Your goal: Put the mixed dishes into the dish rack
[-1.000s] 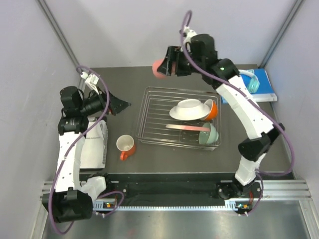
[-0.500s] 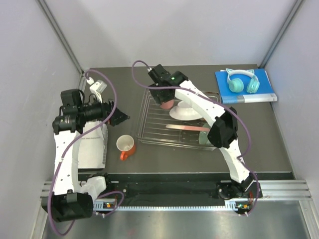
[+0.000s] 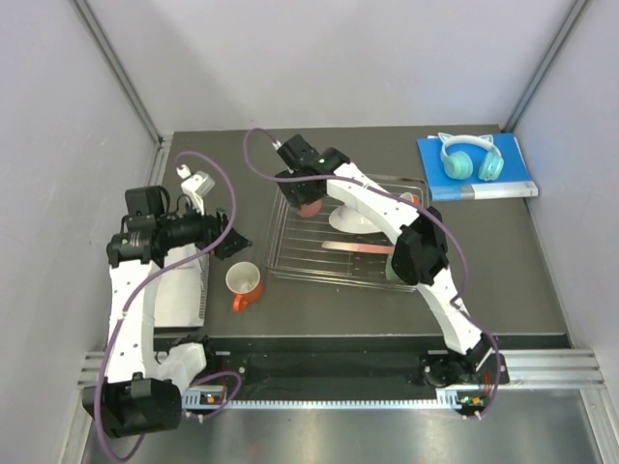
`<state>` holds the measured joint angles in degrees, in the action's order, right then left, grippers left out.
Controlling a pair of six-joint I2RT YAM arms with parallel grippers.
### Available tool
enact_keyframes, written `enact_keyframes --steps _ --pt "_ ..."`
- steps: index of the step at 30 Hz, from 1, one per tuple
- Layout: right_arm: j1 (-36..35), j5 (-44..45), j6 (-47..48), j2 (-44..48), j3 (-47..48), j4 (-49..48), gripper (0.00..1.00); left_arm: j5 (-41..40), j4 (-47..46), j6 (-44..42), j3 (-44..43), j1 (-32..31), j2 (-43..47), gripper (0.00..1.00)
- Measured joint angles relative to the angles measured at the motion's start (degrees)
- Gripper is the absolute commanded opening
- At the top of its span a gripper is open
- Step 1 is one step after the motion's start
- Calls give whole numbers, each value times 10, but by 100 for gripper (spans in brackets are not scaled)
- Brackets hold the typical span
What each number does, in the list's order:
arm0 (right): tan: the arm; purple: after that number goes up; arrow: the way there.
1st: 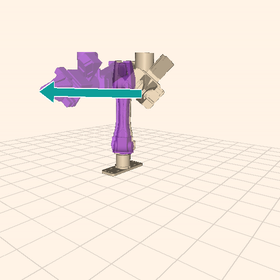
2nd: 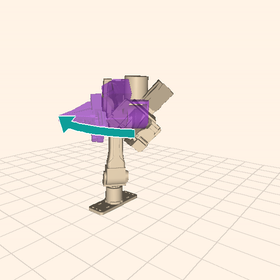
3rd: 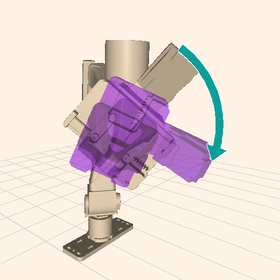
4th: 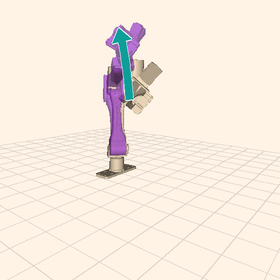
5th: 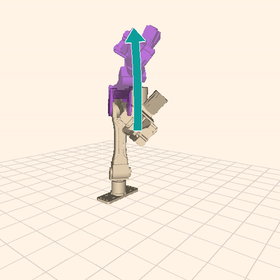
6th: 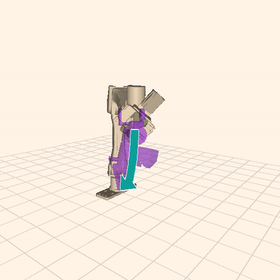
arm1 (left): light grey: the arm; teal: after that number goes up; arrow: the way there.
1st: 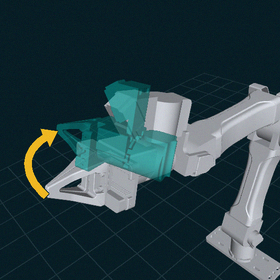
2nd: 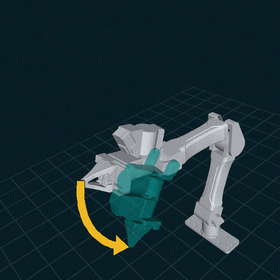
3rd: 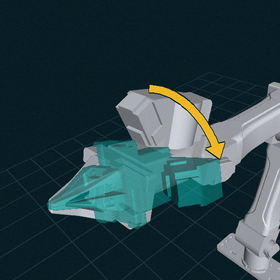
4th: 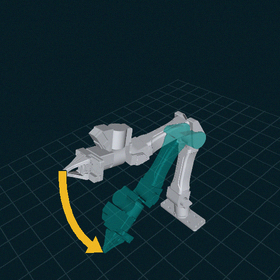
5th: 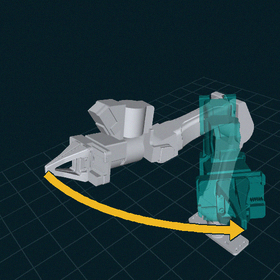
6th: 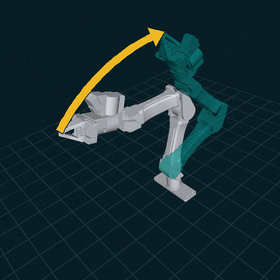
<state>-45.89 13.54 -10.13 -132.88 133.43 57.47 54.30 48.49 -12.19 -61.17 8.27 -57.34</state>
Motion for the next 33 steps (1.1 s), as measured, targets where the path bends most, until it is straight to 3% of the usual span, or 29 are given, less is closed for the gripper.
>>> enact_keyframes --steps 21,24,25,30,33 --pt "35 -79 -6 -64 0 -41 0 -55 2 -63 60 0 39 99" --pt "38 -82 -5 -65 0 -50 13 -57 2 -64 61 0 42 99" --pt "38 -83 -4 -65 0 -52 26 -57 2 -64 61 0 43 99" --pt "39 -83 -3 -65 -4 -59 56 -58 -1 -64 65 0 46 99" --pt "39 -83 -3 -64 -7 -64 85 -58 -1 -64 70 1 48 99"
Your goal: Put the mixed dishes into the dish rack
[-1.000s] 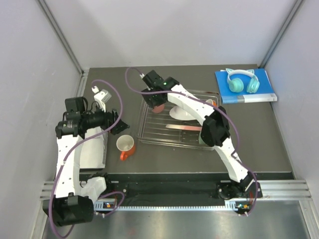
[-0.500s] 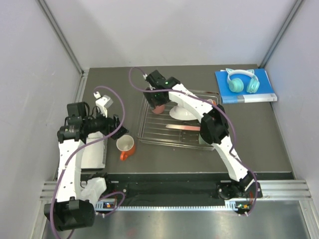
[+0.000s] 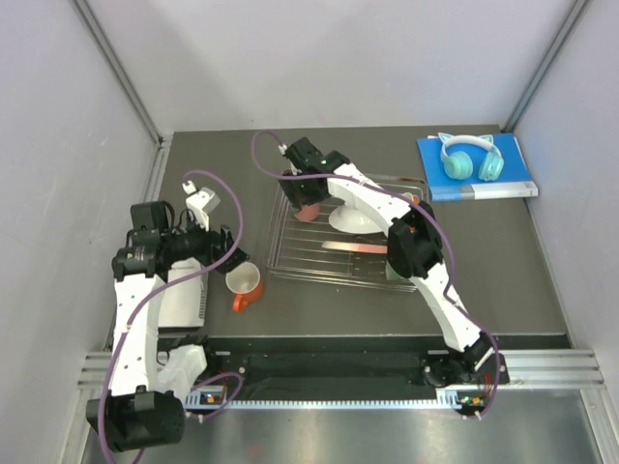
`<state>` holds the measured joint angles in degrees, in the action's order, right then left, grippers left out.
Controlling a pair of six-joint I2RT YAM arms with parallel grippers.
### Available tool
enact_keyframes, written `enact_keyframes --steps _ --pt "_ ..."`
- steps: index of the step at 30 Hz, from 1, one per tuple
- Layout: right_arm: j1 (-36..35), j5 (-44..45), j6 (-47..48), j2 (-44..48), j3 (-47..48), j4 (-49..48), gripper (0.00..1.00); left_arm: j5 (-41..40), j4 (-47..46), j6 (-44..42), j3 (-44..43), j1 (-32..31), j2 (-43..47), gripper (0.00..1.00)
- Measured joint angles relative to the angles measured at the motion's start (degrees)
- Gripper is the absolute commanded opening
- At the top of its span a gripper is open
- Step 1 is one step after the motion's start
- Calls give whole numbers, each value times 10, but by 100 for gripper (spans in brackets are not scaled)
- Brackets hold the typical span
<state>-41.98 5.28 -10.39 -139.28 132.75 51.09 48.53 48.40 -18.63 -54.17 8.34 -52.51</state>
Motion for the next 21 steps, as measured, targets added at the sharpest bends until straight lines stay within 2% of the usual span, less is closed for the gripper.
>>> enact_keyframes --steps 1,11,21 --pt "0 0 1 0 0 -1 99 0 0 0 1 0 1 99" --pt "0 19 13 14 -43 0 100 -12 -1 -19 8 0 3 99" --pt "-4 36 30 93 -75 10 99 -38 -9 -40 29 0 7 99"
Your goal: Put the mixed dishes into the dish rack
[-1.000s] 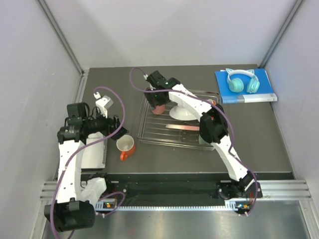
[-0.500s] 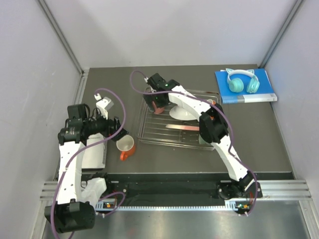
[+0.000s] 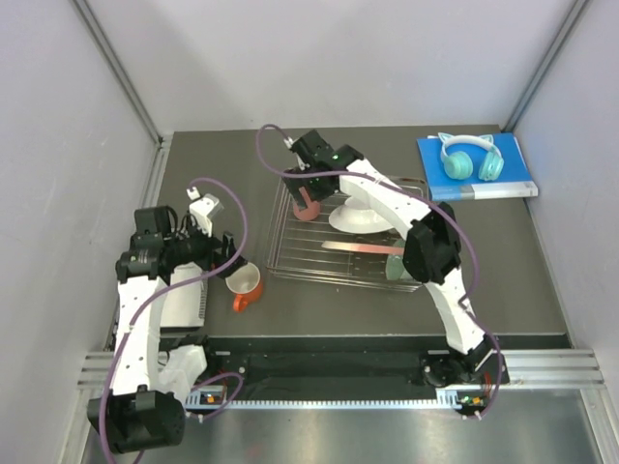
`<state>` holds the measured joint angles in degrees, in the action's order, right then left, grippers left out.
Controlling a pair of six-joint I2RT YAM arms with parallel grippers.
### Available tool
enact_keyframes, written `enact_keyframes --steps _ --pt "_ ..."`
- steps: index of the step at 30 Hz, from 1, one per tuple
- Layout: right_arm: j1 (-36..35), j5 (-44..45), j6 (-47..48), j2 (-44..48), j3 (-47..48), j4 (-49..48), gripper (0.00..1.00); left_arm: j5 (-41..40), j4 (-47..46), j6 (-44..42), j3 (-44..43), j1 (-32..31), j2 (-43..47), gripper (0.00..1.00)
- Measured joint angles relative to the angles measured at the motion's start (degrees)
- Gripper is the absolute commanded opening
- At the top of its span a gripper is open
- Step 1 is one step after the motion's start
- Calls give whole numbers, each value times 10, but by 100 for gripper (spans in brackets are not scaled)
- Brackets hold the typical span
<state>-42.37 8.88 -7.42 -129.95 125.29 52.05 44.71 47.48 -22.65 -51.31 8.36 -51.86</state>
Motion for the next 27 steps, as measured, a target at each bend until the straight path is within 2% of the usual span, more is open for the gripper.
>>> enact_keyframes --steps 7,10,18,23,26,27 --pt "-14 -14 3 95 -1 3 100 -54 -12 -23 26 0 -14 99" --pt "-22 -24 2 139 -6 1 100 -77 -16 -35 26 0 -25 96" --pt "-41 -46 -22 346 -154 -46 100 -121 -38 -92 73 1 -40 85" --pt "-41 -47 -48 435 -239 -75 100 -122 -39 -119 86 1 -63 83" --pt "-41 -47 -62 457 -276 -81 100 -122 -42 -132 93 1 -80 74" --pt "-41 -46 -66 460 -286 -81 100 -122 -44 -136 96 1 -84 63"
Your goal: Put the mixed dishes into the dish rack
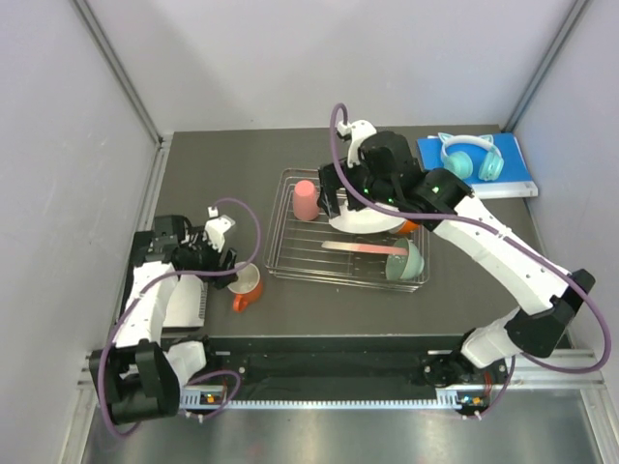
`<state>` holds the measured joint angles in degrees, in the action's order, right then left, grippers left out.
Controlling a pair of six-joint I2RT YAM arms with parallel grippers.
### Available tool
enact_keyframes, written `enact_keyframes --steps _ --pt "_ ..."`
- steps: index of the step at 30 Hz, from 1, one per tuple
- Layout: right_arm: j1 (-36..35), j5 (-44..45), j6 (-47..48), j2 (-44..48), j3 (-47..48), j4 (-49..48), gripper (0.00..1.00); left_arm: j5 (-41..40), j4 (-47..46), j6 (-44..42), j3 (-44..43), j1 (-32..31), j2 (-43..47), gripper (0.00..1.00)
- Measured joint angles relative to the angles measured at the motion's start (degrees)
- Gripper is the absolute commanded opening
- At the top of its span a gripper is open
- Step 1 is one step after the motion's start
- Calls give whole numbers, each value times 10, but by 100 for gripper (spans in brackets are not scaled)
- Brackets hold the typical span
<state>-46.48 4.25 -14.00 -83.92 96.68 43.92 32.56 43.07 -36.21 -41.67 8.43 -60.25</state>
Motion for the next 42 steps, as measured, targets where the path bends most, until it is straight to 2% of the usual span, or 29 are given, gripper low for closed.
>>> enact_keyframes --steps 2,6,7,8,9,10,16,20,23,25,28,31,33,34,36,39,41,42 --pt "0 1 -9 6 -24 -6 100 12 -5 -10 7 0 -17 49" --pt "0 2 -27 18 -65 -17 100 19 -15 -37 9 -4 -65 46" --pt "0 2 -32 22 -73 -17 100 19 -19 -41 9 -5 -79 41" --pt "0 2 -36 26 -78 -19 100 18 -22 -44 8 -6 -96 34" --pt "0 1 -39 32 -83 -23 100 18 -22 -47 7 -7 -113 22" --pt "0 1 -42 36 -87 -26 100 14 -24 -48 7 -8 -125 2" --pt "0 2 -55 65 -108 -38 100 14 -5 -47 -20 -10 -173 0" --pt "0 -1 -57 66 -108 -44 100 7 7 -42 -34 -10 -155 0" --pt "0 -16 -63 67 -109 -54 100 11 44 -23 -84 -10 -119 0" --pt "0 -39 -75 80 -134 -97 100 33 68 6 -154 -10 -82 0" --pt "0 -82 -132 172 -285 -260 100 93 72 69 -283 -10 -28 0" --pt "1 -115 -197 259 -403 -372 100 179 51 155 -369 -9 19 0" --pt "1 -147 -226 268 -418 -432 100 250 11 243 -384 -10 43 0" --pt "0 -166 -239 263 -417 -470 100 288 -32 315 -373 -12 56 0" --pt "-3 -202 -267 244 -420 -534 100 356 -213 496 -300 -15 83 0" --pt "-5 -244 -310 239 -440 -623 100 394 -513 797 -169 -16 83 0" --pt "-6 -276 -339 237 -449 -668 100 405 -638 943 -124 -20 51 0" --pt "-6 -292 -352 235 -450 -687 100 403 -671 989 -116 -22 34 0"
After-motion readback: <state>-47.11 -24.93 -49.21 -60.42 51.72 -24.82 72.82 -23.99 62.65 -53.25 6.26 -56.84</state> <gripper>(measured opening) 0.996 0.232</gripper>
